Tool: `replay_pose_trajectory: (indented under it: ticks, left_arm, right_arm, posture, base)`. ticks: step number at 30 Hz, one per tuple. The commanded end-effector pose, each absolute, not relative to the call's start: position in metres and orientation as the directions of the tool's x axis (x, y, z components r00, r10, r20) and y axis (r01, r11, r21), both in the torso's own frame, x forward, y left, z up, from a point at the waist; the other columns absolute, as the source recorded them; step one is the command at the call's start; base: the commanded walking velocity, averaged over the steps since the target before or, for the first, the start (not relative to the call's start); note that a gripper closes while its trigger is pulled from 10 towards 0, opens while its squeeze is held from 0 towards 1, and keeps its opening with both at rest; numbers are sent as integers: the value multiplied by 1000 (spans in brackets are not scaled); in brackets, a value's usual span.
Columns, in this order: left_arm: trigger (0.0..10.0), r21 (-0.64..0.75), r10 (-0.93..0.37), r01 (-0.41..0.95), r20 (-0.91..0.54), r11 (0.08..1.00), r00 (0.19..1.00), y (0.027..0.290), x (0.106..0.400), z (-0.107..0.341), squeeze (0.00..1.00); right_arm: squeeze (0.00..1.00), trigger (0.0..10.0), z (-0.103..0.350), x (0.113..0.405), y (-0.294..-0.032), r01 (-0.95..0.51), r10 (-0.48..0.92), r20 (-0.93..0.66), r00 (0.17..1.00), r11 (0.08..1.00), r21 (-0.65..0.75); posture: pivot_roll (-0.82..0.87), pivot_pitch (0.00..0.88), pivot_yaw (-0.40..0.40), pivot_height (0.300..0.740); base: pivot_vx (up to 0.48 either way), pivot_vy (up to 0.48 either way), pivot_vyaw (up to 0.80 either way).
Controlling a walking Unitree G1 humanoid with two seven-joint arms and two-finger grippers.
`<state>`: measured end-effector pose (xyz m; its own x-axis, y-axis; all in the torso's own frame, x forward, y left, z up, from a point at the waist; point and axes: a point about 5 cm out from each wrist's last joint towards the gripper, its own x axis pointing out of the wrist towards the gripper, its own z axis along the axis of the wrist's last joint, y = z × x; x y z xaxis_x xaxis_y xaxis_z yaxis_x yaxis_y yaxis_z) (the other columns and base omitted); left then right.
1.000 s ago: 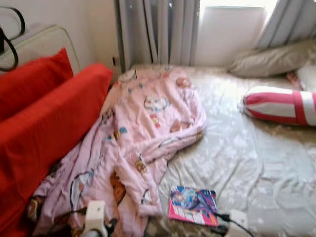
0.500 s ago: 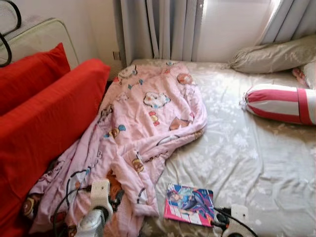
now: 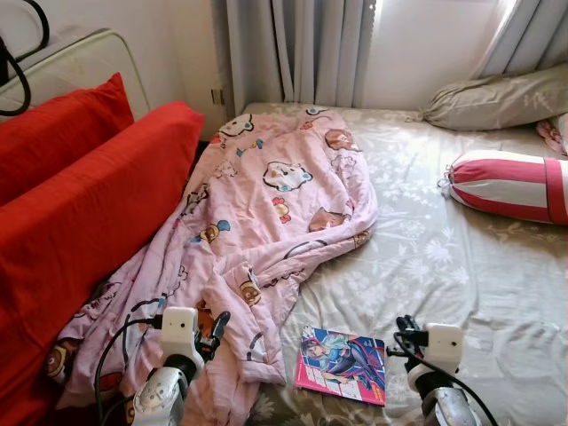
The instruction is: Clean up the room
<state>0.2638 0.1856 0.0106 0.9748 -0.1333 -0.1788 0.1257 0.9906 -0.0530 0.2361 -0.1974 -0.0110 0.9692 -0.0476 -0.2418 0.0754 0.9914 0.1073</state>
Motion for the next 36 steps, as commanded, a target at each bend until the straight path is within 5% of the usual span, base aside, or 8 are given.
replay_pose_trajectory:
  ticks: [1, 7, 36]
  left_arm:
    - [10000, -58, -141, 133, -180, 989, 974, 184, 264, 12, 0]
    - [10000, -63, -139, 130, -173, 989, 975, 183, 263, 13, 0]
    - [10000, -62, -135, 126, -177, 990, 975, 182, 271, 19, 0]
  right_arm:
    - [0, 10000, -13, 235, -195, 85, -54, -259, 964, 991, 107]
    - [0, 10000, -17, 231, -193, 89, -58, -271, 961, 990, 106]
    - [0, 10000, -11, 249, -187, 72, -28, -291, 956, 987, 144]
  posture:
    - [14, 0, -3, 730]
    - [13, 0, -11, 690]
    - [26, 0, -15, 655]
  base:
    - [0, 0, 0]
    - [0, 0, 0]
    - [0, 0, 0]
